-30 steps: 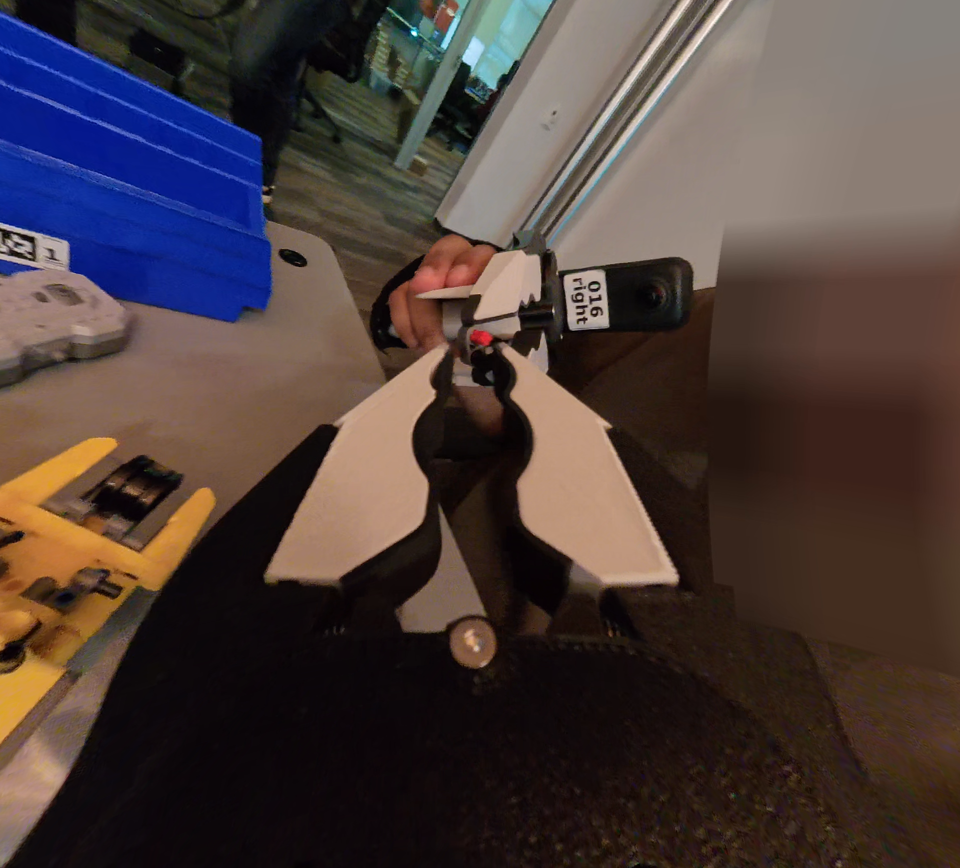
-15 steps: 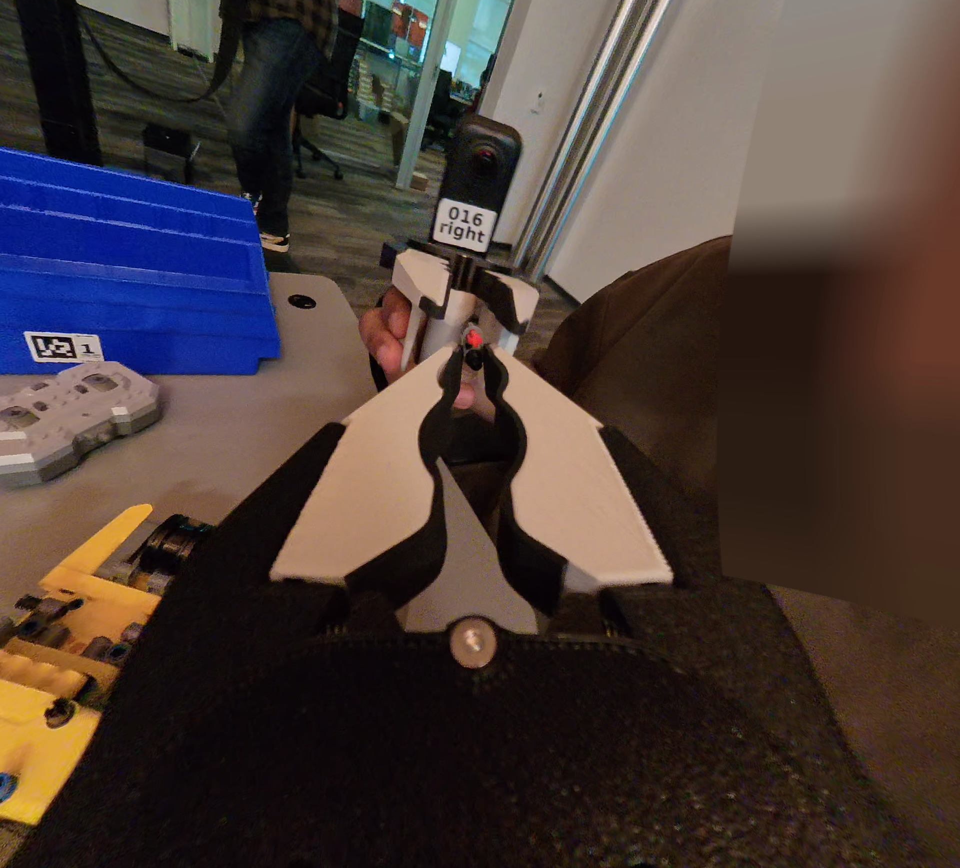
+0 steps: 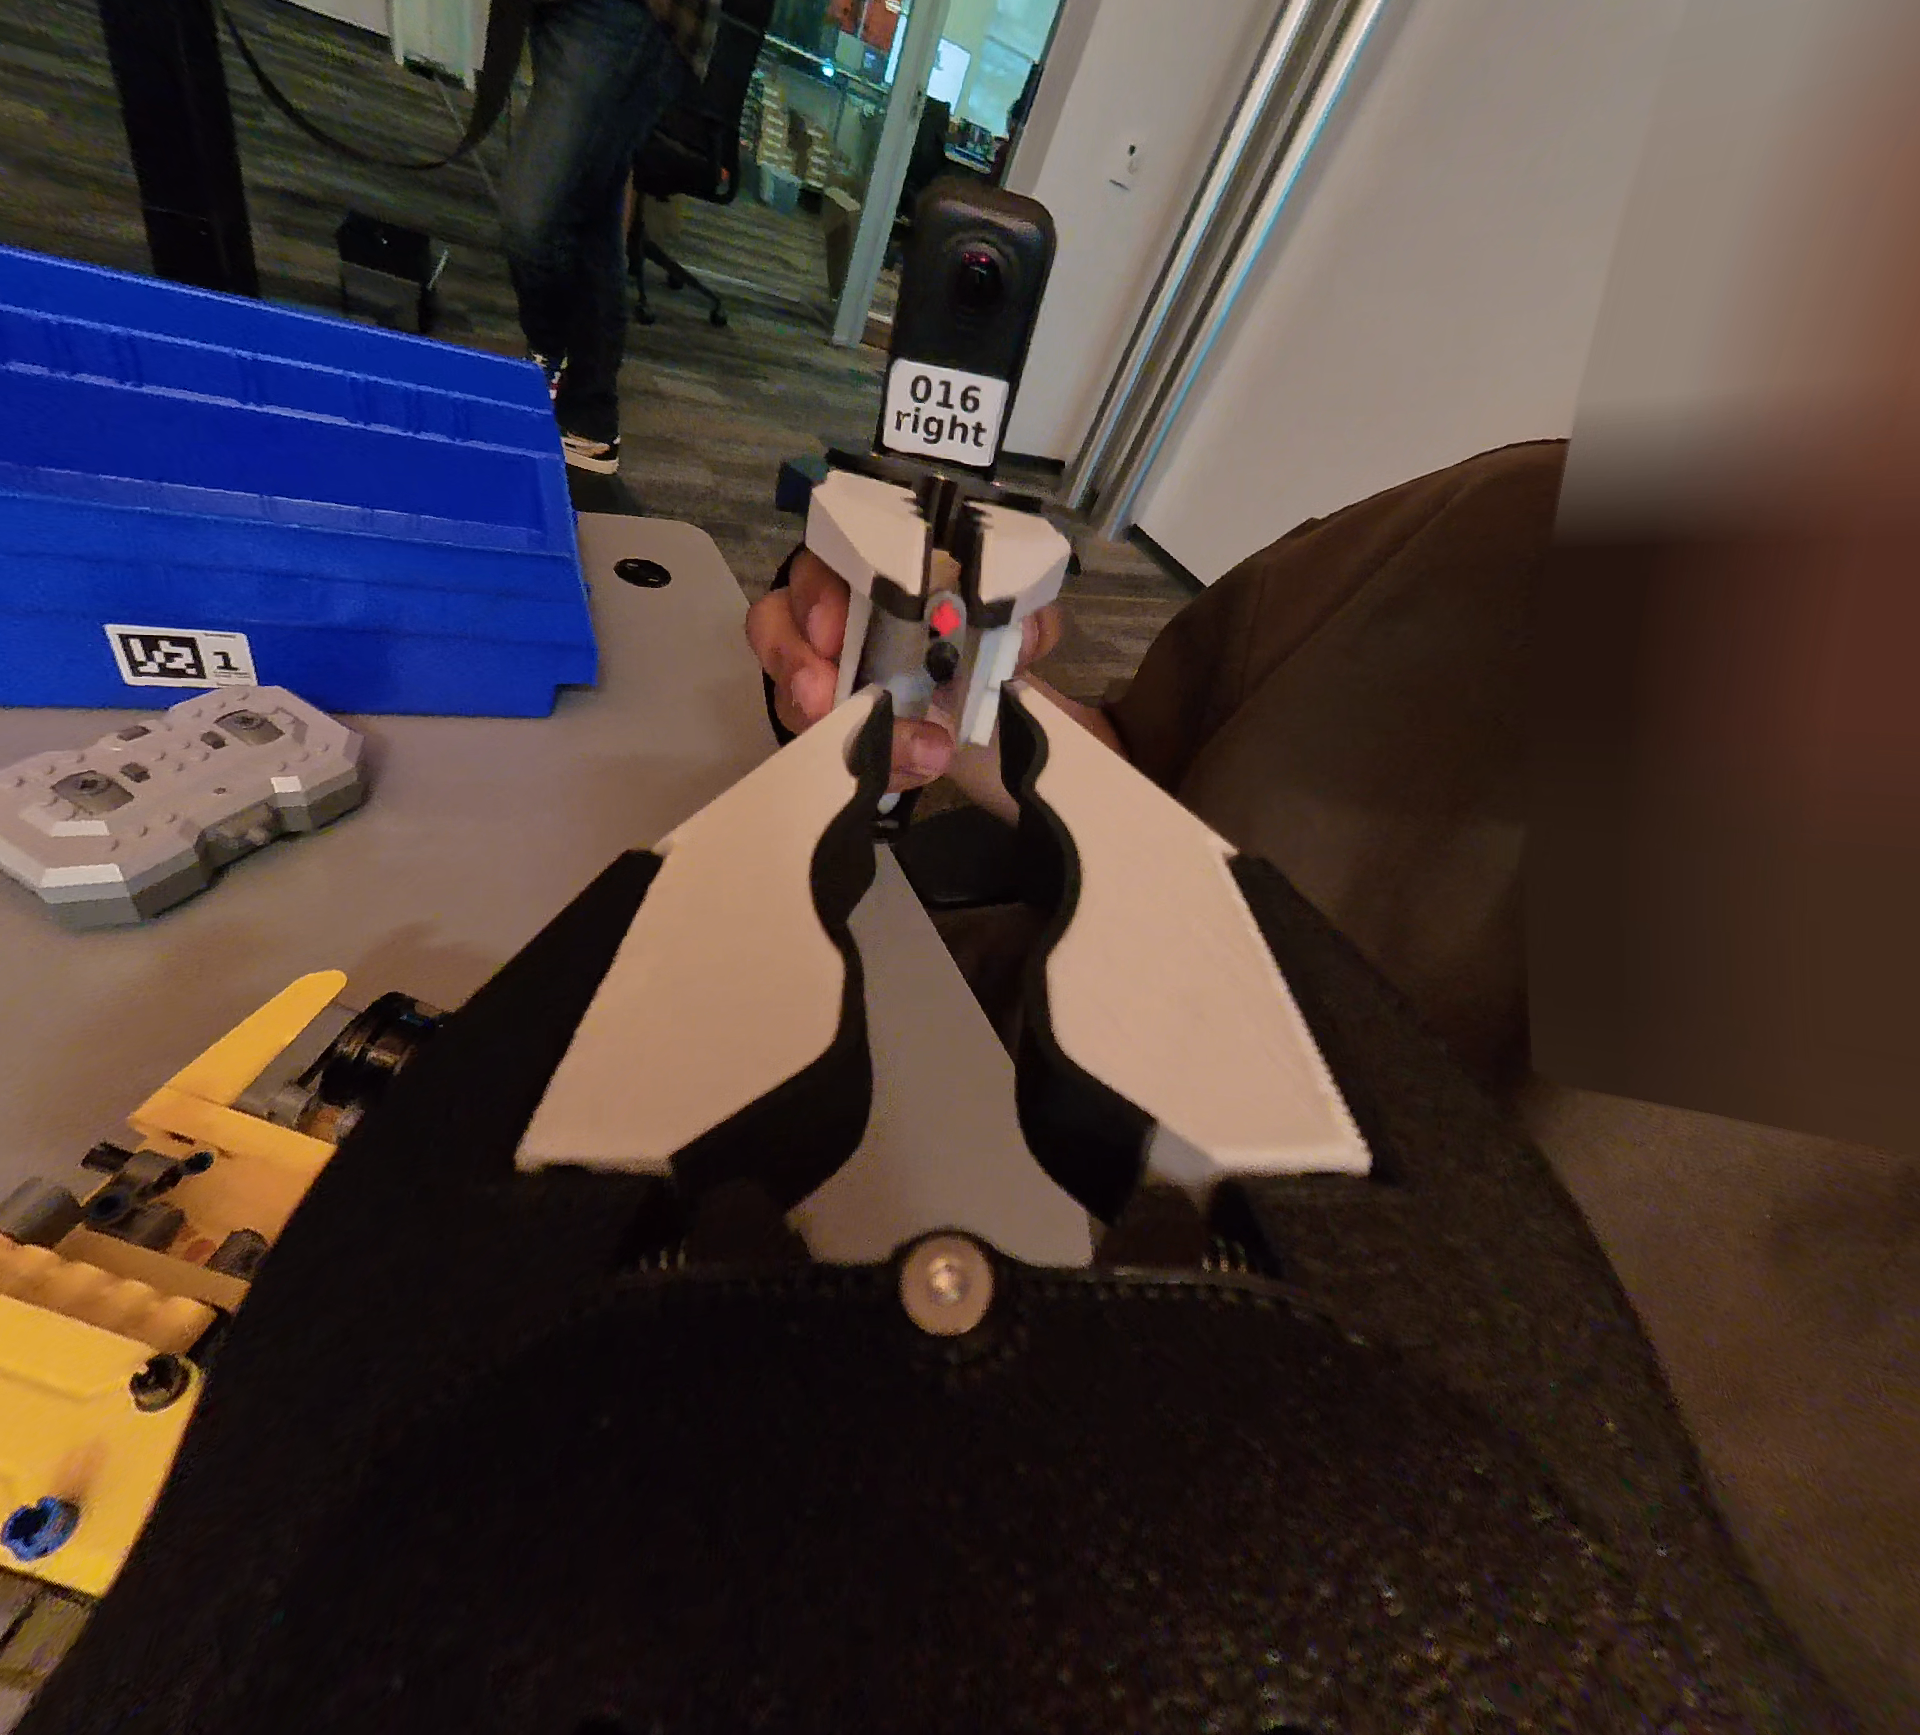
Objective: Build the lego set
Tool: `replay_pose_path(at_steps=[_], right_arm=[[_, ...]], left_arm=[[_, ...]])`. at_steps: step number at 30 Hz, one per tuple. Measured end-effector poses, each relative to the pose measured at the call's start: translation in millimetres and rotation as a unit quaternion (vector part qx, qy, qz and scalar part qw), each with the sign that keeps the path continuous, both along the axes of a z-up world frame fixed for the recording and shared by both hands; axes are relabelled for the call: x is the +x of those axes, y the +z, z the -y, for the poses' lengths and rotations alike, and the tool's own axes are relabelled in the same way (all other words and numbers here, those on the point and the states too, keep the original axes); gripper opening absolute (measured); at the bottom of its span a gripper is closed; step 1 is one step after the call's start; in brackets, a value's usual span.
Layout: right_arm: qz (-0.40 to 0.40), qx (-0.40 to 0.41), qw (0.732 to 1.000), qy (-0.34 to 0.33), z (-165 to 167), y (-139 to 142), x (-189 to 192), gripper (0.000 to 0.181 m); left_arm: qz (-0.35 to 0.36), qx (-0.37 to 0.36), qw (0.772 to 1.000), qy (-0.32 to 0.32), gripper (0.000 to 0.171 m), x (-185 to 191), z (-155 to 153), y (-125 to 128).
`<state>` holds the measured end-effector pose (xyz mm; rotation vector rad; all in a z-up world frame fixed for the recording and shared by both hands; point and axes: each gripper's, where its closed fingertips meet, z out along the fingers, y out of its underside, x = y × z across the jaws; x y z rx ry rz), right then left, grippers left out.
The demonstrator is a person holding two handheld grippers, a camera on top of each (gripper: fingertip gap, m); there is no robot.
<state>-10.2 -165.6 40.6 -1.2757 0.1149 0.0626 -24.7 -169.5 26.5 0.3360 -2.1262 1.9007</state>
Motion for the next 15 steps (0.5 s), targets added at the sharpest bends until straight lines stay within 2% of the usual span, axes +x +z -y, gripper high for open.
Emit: replay_pose_path(at_steps=[5,8,10,13,15], right_arm=[[-0.021,0.000,1.000,0.008,1.0,-3.6,2.3,0.007],[-0.023,-0.001,1.000,0.011,0.2,-3.9,1.6,0.007],[-0.023,-0.006,1.000,0.015,-1.1,-4.7,0.5,0.007],[-0.021,-0.012,1.000,0.012,-2.3,-5.9,0.5,0.007],[-0.021,-0.012,1.000,0.013,-2.4,-6.1,0.0,0.007]], left_arm=[[0.031,0.000,0.999,0.021,0.000,3.2,-0.7,2.2],[0.033,0.004,0.999,0.022,0.000,3.4,-1.5,1.8],[0.031,-0.002,0.999,0.024,0.010,4.5,-1.7,3.2],[0.035,-0.002,0.999,0.026,0.000,4.9,-2.6,3.1],[0.039,0.005,0.999,0.027,0.000,4.4,-2.4,2.2]])
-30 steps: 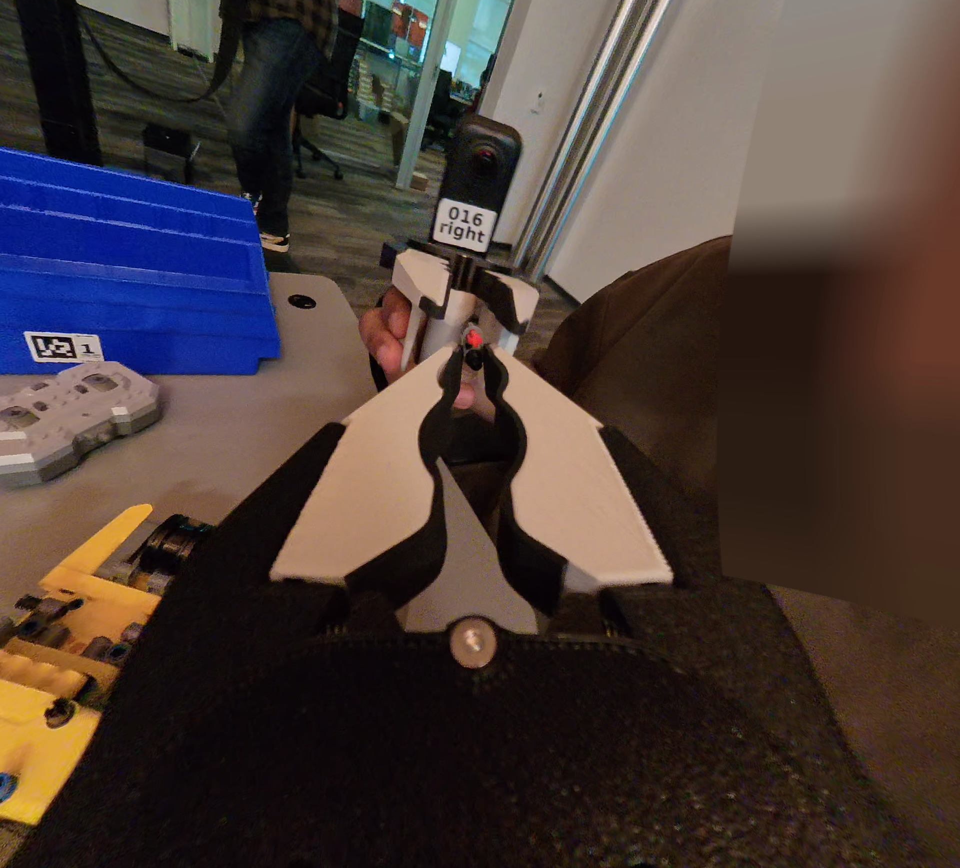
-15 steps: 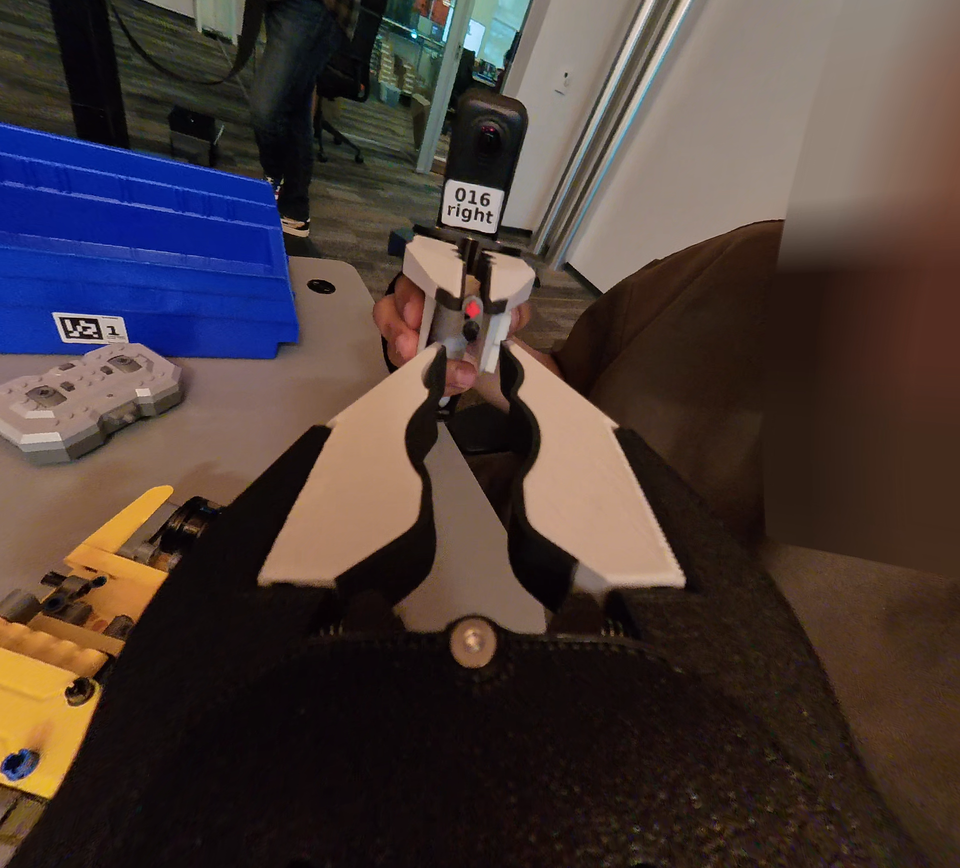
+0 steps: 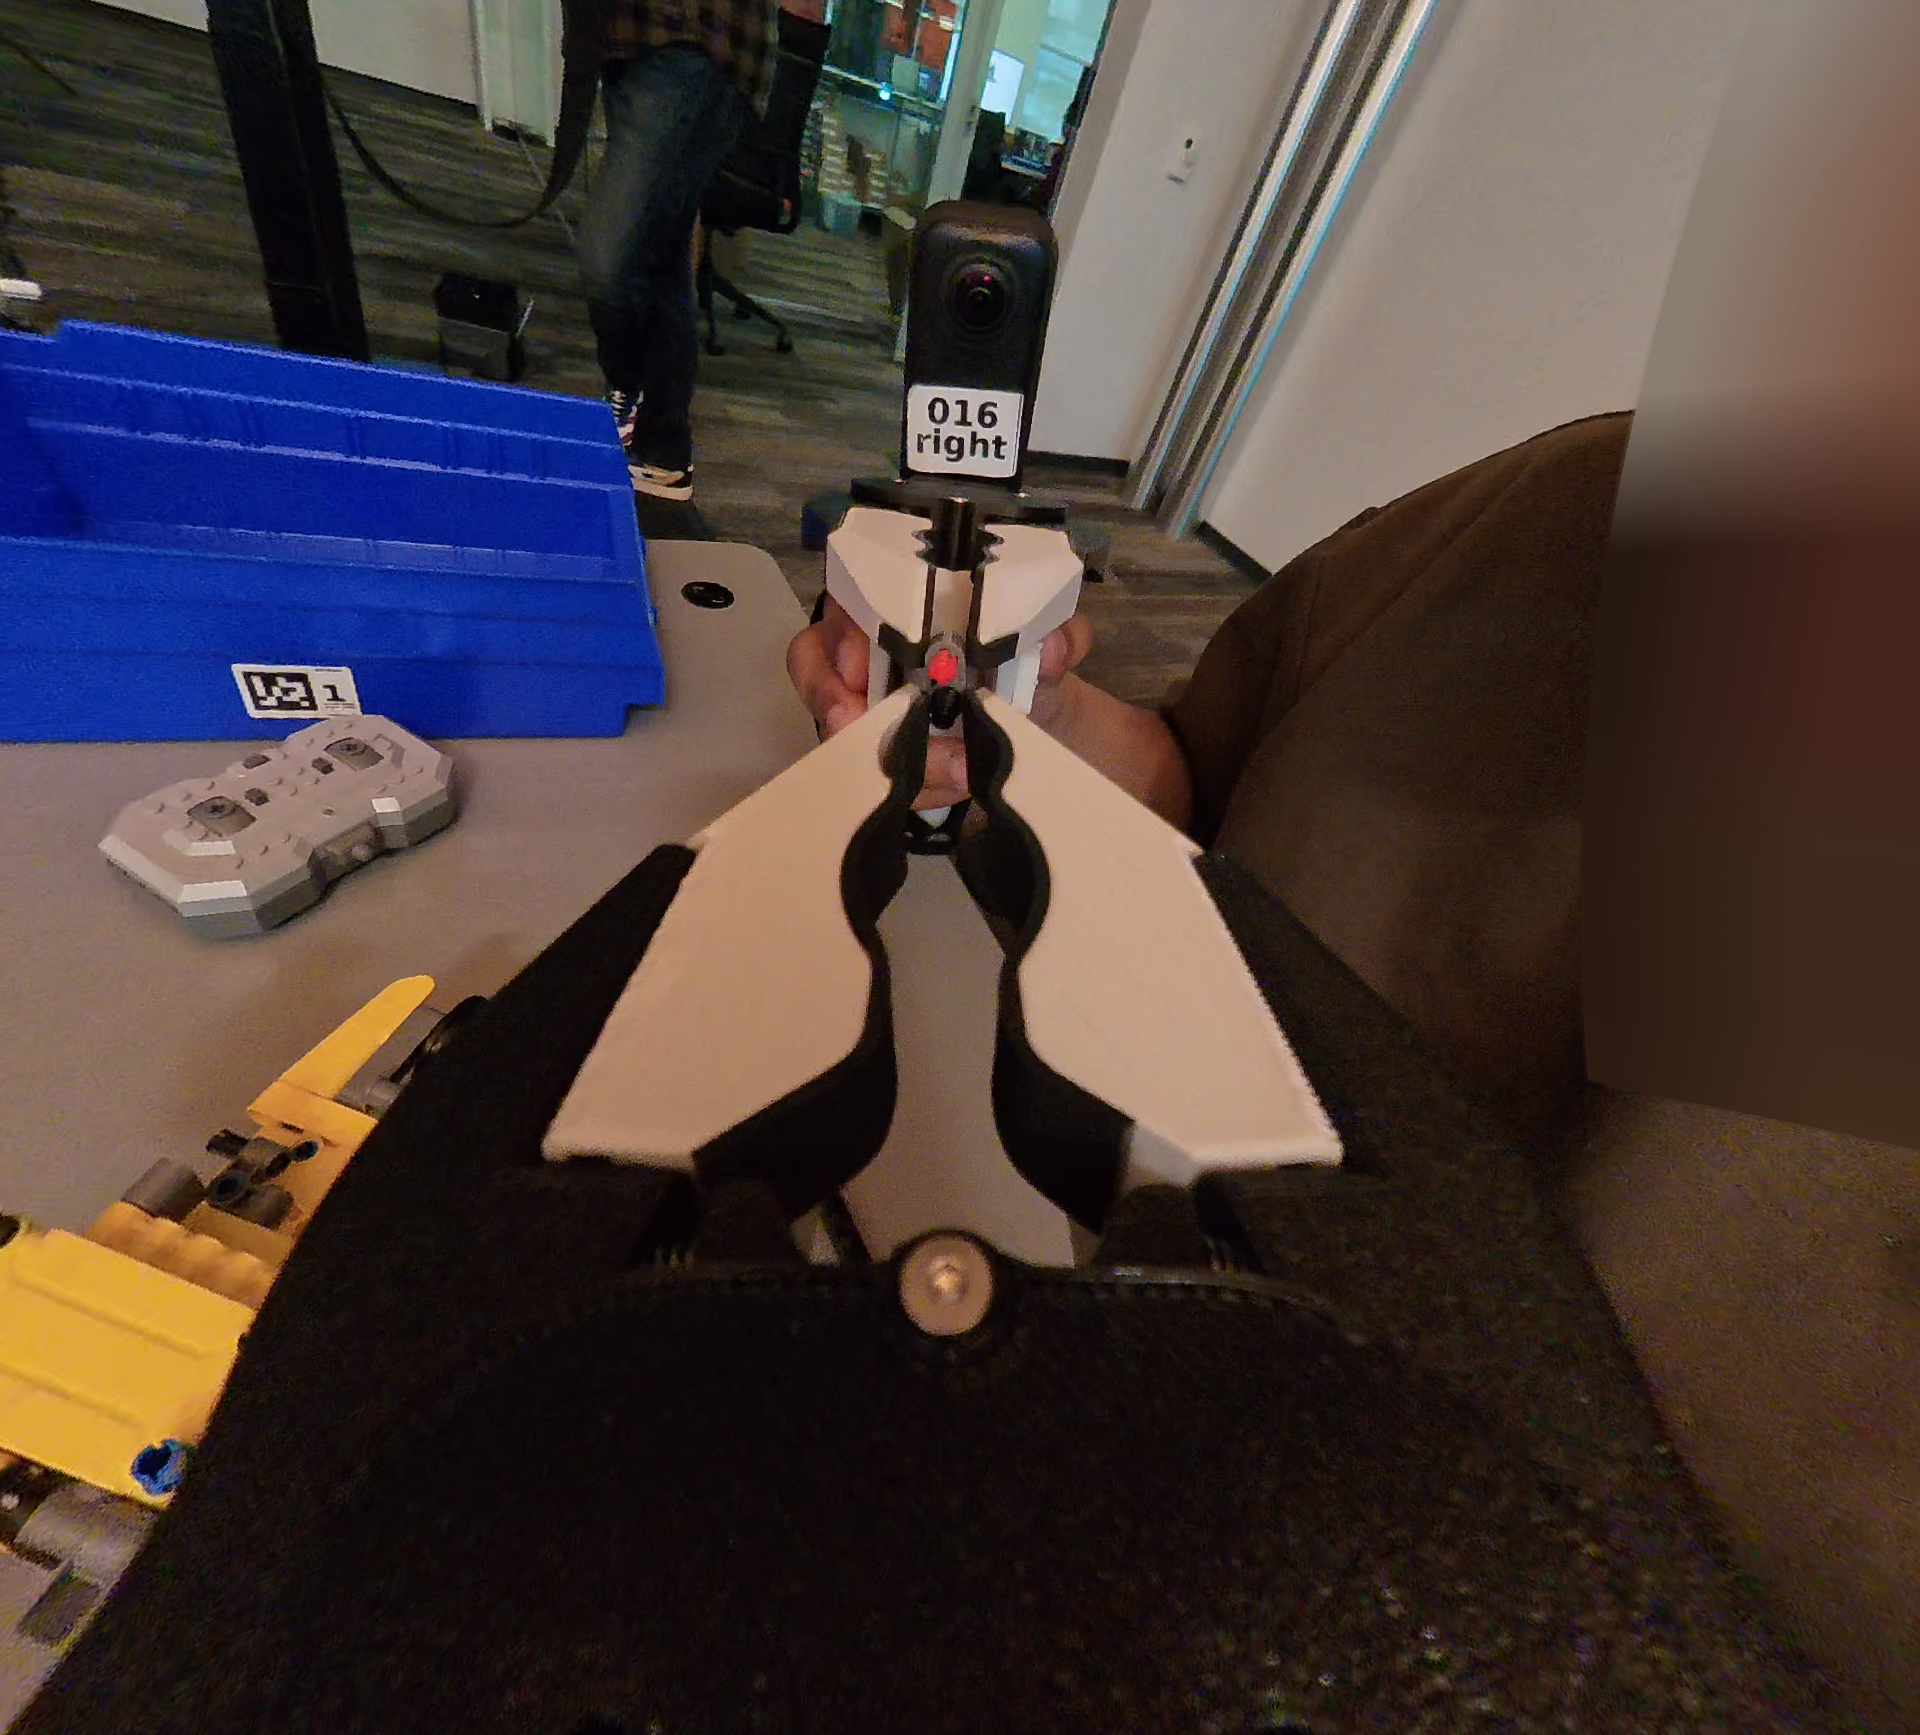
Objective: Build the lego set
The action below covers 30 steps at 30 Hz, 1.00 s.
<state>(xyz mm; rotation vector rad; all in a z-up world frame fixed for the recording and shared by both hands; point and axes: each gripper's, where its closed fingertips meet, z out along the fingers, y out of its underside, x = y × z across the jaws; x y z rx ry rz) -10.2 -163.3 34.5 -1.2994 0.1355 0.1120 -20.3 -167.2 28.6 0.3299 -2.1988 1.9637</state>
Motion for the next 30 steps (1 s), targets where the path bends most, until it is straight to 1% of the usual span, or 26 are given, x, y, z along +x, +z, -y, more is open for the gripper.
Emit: replay_pose_path(at_steps=[4,6,8,10,16,18,20,22,24,25,27,28,30], right_arm=[[0.000,-0.003,1.000,0.002,0.1,-1.0,-0.1,0.007],[0.000,-0.009,1.000,0.001,-0.5,-2.7,0.1,0.012],[0.001,-0.019,1.000,0.005,-1.4,-4.8,-1.1,0.012],[0.009,-0.025,1.000,0.004,-1.5,-5.6,-2.1,0.007],[0.033,-0.057,0.998,-0.007,-3.3,-10.8,-0.3,0.007],[0.028,-0.069,0.997,-0.026,-6.7,-16.6,8.2,0.007],[0.016,-0.098,0.993,-0.057,-12.4,-31.1,22.6,0.007],[0.000,-0.132,0.988,-0.082,-21.1,-51.0,37.0,0.006],[-0.024,-0.153,0.983,-0.100,-31.0,-68.7,49.0,0.006],[-0.032,-0.160,0.981,-0.106,-35.6,-75.0,53.8,0.007],[-0.037,-0.177,0.976,-0.125,-43.3,-86.2,65.3,0.006],[-0.034,-0.188,0.972,-0.136,-46.3,-91.9,71.5,0.006],[-0.029,-0.212,0.965,-0.149,-52.4,-102.6,80.0,0.006]], left_arm=[[0.015,0.012,1.000,0.010,0.000,0.4,0.0,-1.0],[0.017,0.015,1.000,0.009,0.000,-0.4,0.1,-1.3],[0.016,0.013,1.000,0.010,0.000,-0.1,0.2,-0.6],[0.015,0.017,1.000,0.009,0.000,0.1,0.2,-2.1],[0.010,0.037,0.999,0.014,0.001,2.3,-2.0,-5.9],[0.021,0.037,0.998,0.037,0.022,10.1,-9.5,-1.4],[0.028,0.053,0.995,0.077,0.040,24.1,-23.1,-0.2],[0.058,0.110,0.982,0.141,0.053,46.8,-44.1,-11.2],[0.086,0.183,0.960,0.196,0.058,68.5,-68.3,-30.3],[0.088,0.220,0.949,0.209,0.059,75.4,-78.7,-42.2],[0.081,0.280,0.932,0.215,0.059,81.9,-92.1,-64.4],[0.078,0.296,0.927,0.217,0.058,84.7,-95.2,-71.9],[0.068,0.307,0.924,0.217,0.055,88.5,-95.6,-81.4]])
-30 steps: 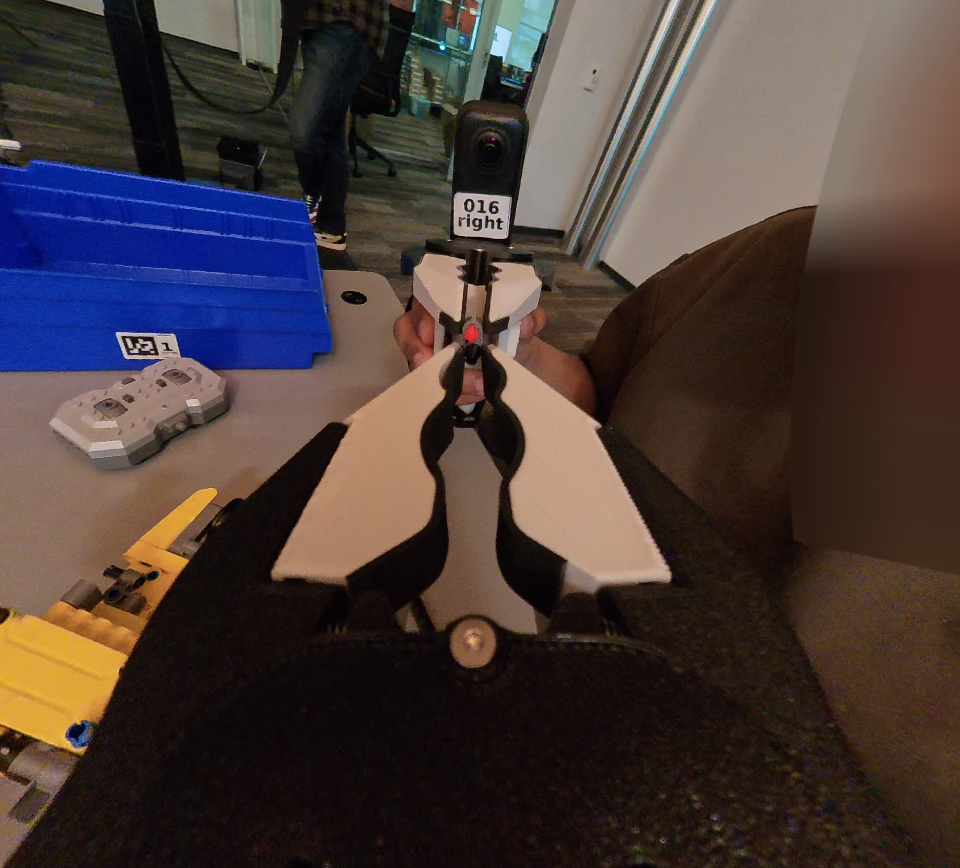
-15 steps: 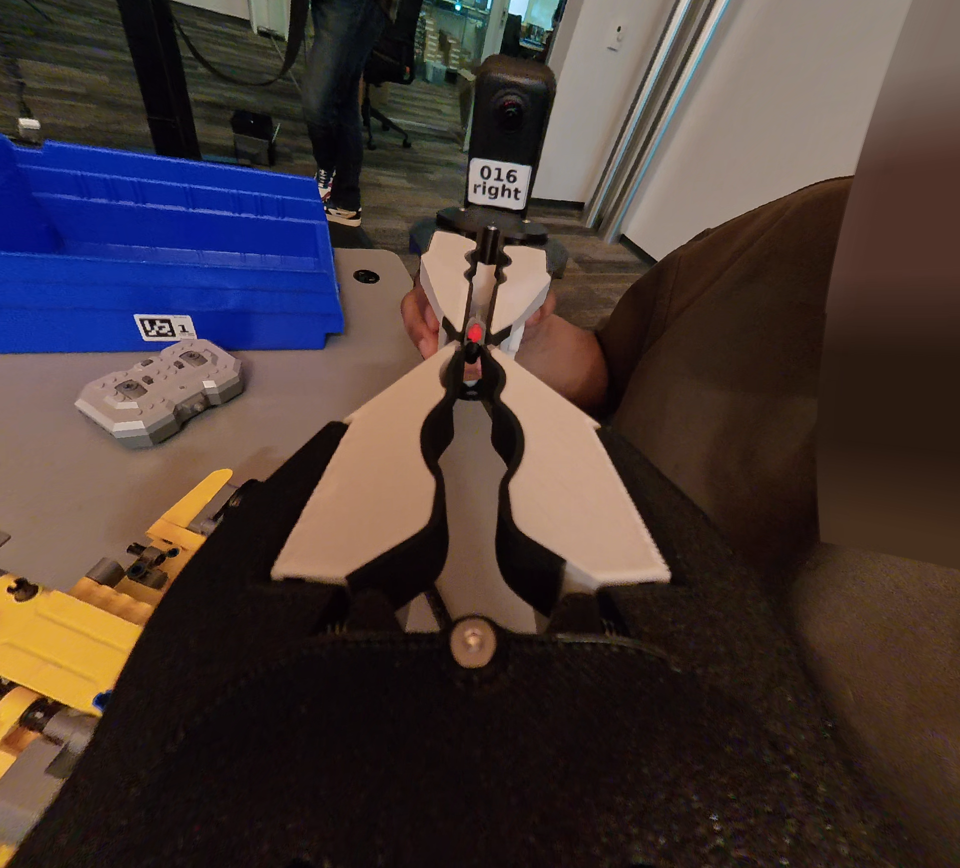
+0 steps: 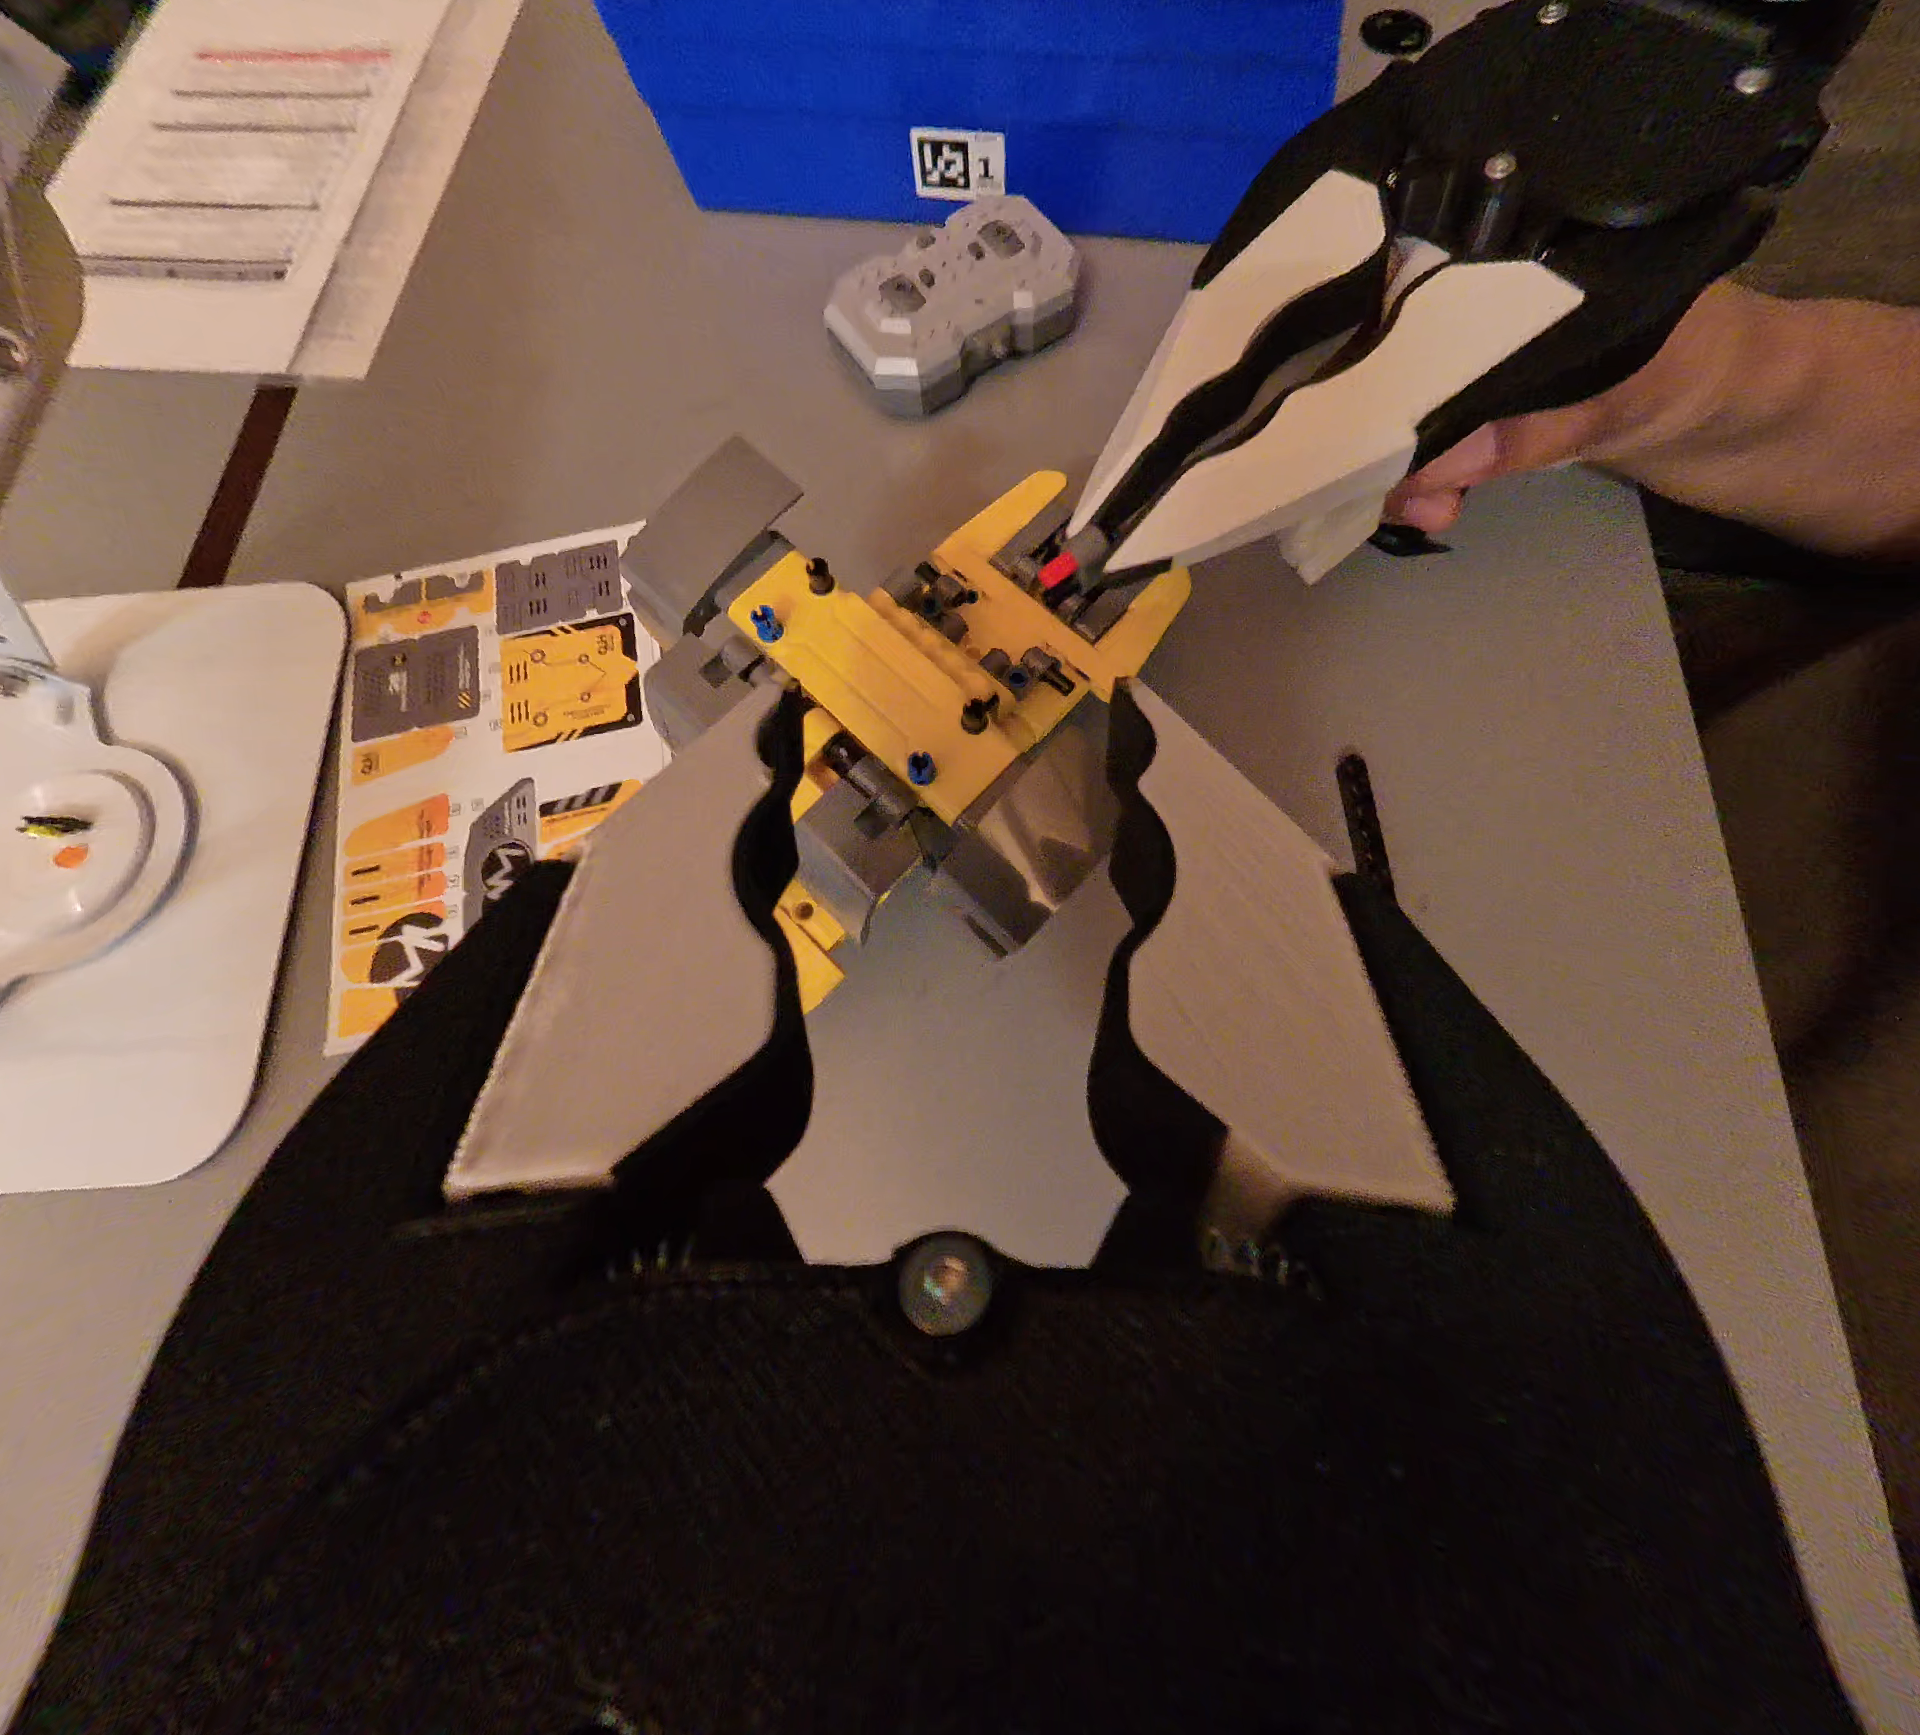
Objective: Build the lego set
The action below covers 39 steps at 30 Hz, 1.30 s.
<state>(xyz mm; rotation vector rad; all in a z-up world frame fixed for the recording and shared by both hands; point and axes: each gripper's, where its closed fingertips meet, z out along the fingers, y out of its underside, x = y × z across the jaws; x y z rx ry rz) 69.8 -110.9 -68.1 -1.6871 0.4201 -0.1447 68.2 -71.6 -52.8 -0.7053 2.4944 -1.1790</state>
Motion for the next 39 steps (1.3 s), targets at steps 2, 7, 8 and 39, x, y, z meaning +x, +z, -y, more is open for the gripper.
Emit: replay_pose_path(at_steps=[2,7,8,39], right_arm=[[-0.001,-0.017,1.000,0.002,-6.1,-7.9,2.4,0.006],[0.011,-0.043,0.999,-0.002,-13.7,-18.3,7.0,0.006],[0.011,-0.041,0.999,0.001,-14.9,-18.6,6.8,0.006],[0.055,-0.176,0.983,-0.009,14.9,-25.3,12.5,0.007]], left_arm=[[-0.016,-0.001,1.000,0.009,0.048,3.7,-0.3,-6.1],[-0.037,-0.018,0.999,0.027,0.043,9.2,-6.6,-8.5],[-0.043,-0.023,0.998,0.031,0.043,10.1,-7.8,-8.8],[-0.060,-0.016,0.997,0.050,0.041,16.6,-7.2,-21.7]])
